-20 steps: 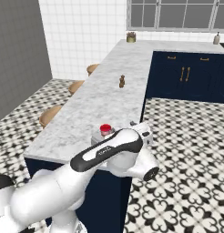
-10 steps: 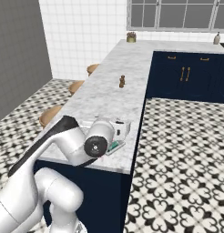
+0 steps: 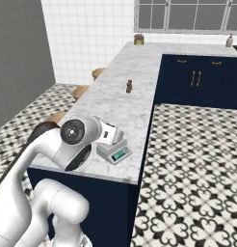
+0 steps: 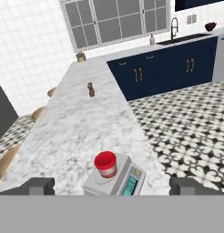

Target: Pick the jam and place it on the digital scale for weighing, and close the cabinet.

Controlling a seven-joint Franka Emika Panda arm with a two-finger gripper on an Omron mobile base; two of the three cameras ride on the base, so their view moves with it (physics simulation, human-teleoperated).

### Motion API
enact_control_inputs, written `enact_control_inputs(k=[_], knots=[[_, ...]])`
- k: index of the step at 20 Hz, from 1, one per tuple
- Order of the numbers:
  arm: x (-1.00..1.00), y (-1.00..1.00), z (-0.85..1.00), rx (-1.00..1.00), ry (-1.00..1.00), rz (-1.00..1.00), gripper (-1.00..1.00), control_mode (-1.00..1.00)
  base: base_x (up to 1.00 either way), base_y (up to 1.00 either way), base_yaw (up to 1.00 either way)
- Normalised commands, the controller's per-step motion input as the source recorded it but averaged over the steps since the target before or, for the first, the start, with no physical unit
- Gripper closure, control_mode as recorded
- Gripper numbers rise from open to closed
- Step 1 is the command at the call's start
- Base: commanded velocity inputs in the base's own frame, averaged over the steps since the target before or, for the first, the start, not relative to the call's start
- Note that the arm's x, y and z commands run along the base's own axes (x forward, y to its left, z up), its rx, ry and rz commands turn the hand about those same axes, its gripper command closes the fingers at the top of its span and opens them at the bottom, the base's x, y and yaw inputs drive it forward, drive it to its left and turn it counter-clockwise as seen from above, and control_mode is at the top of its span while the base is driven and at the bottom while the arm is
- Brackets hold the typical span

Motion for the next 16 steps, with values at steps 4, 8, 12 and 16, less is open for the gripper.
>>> enact_control_inputs(k=[4, 8, 12, 16], knots=[[-0.26, 0.16, 0.18, -0.03, 0.18, -0.01, -1.00, -1.00, 0.00, 0.00, 0.00], [-0.71, 0.49, -0.05, -0.01, 0.00, 0.01, -1.00, -1.00, 0.00, 0.00, 0.00], [-0.55, 0.51, -0.12, 0.00, -0.04, 0.03, -1.00, -1.00, 0.00, 0.00, 0.00], [-0.23, 0.49, -0.08, 0.00, -0.02, 0.00, -1.00, -1.00, 0.00, 0.00, 0.00]])
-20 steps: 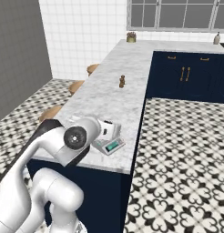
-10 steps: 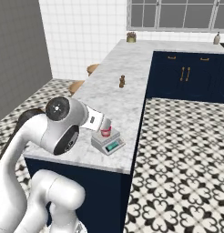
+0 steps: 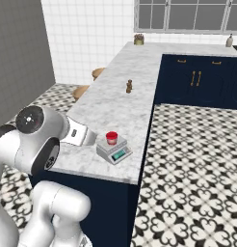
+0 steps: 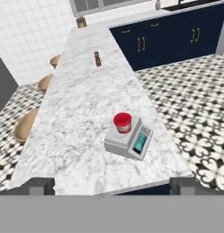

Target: Pick the jam and place it on the digital scale for weighing, and close the cabinet.

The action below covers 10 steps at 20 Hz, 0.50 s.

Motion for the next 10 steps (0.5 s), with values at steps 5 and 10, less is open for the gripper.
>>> enact_control_inputs(k=[5, 10], knots=[[-0.04, 0.47, -0.11, 0.00, -0.03, 0.00, -1.00, -1.00, 0.00, 0.00, 0.00], [0.00, 0.00, 0.00, 0.00, 0.00, 0.00, -1.00, 1.00, -0.65, 0.41, 0.05]])
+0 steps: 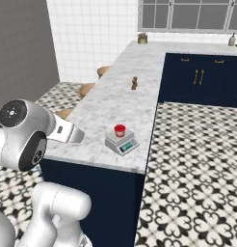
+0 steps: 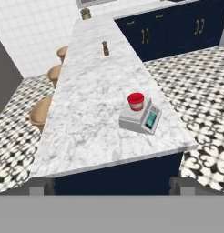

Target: Pick the jam and place it on the digital scale for weighing, and close the cabinet.

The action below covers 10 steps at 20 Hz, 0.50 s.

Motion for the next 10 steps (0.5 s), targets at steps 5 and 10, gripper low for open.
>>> enact_control_inputs(k=[5, 10], knots=[[0.00, 0.00, 0.00, 0.00, 0.00, 0.00, -1.00, 1.00, 0.06, 0.12, 0.35], [0.00, 0.00, 0.00, 0.00, 0.00, 0.00, -1.00, 1.00, 0.02, 0.08, 0.91]])
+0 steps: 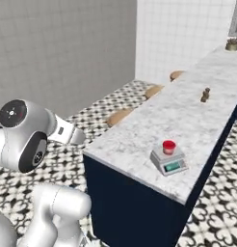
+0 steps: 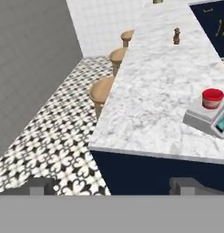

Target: Pick the jam and place it on the digital scale for weighing, and close the cabinet.

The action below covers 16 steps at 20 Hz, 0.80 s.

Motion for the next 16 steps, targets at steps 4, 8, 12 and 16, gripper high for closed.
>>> enact_control_inputs(k=[4, 8, 12, 16], knots=[[0.00, 0.00, 0.00, 0.00, 0.00, 0.00, -1.00, 1.00, 0.00, 0.20, 0.99], [0.00, 0.00, 0.00, 0.00, 0.00, 0.00, -1.00, 1.00, 0.00, 0.15, 1.00], [0.00, 0.00, 0.00, 0.00, 0.00, 0.00, -1.00, 1.00, 0.00, 0.23, 0.98], [0.00, 0.00, 0.00, 0.00, 0.00, 0.00, -1.00, 1.00, 0.00, 0.29, 0.97]])
